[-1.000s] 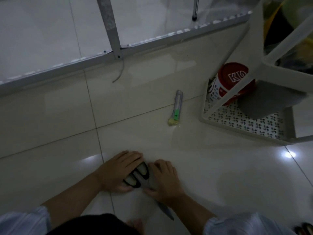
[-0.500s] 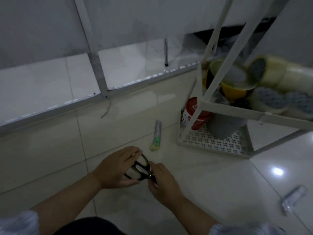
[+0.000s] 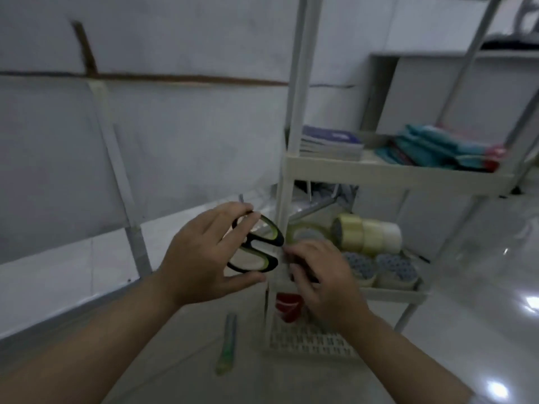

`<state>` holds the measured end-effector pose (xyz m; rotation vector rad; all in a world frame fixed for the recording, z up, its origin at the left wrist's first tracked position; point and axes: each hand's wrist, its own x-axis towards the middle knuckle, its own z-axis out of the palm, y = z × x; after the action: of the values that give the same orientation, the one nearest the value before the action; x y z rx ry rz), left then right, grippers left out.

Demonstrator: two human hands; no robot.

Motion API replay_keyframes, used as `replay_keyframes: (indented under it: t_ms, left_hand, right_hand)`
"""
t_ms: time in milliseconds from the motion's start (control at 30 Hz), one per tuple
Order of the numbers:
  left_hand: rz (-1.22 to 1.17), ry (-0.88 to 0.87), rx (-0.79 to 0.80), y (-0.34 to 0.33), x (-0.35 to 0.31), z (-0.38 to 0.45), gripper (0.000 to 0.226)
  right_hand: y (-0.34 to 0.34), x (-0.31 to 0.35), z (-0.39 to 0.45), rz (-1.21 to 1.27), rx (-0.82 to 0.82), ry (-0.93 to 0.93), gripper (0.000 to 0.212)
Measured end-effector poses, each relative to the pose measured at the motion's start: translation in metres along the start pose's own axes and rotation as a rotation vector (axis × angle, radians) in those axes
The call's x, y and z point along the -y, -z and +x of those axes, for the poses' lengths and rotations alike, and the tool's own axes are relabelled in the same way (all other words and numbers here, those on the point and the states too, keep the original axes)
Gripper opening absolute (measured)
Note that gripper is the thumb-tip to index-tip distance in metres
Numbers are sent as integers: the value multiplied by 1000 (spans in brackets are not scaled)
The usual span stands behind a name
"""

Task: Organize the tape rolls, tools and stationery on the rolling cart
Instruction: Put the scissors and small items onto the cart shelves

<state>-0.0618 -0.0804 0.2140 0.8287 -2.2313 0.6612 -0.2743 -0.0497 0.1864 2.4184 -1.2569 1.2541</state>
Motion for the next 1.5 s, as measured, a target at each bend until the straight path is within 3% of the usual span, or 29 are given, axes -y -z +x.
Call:
replay_keyframes:
  t_ms: [200,400,533,700,900,1100,1200,1333,1500]
  left_hand:
    - [116,-36,-197,35,-16,87,70]
    - [325,20,-90,39,-43,151,60]
    - [443,-31,-71,20,-60,178,43]
    - [380,39,75,3,-72,196,35]
    - [137,264,403,-10,-66,202,32]
    - [4,340,517,-20,-53,200,43]
    - [-2,330,513,-22,-54,201,43]
    - [-26,337,471,-23,-58,197,42]
    - [-89,214,34,-40,-73,175,47]
  right_hand:
    - [76,-23,53,-98,-166,138,21]
    - [126,-54,90,-204,-289,195,17]
    - [145,-72,105,-231,-270,68,18]
    - [144,-79,124,-209,-86,-5,20]
    - [126,-90,142,-176,192,-81,19]
    - [124,-91,155,-154,445,-178,14]
    - [123,-88,159,-163,509,-206,17]
    - [128,-87,154,-74,477,-193,16]
    - [149,-81,135,14,295,-174,15]
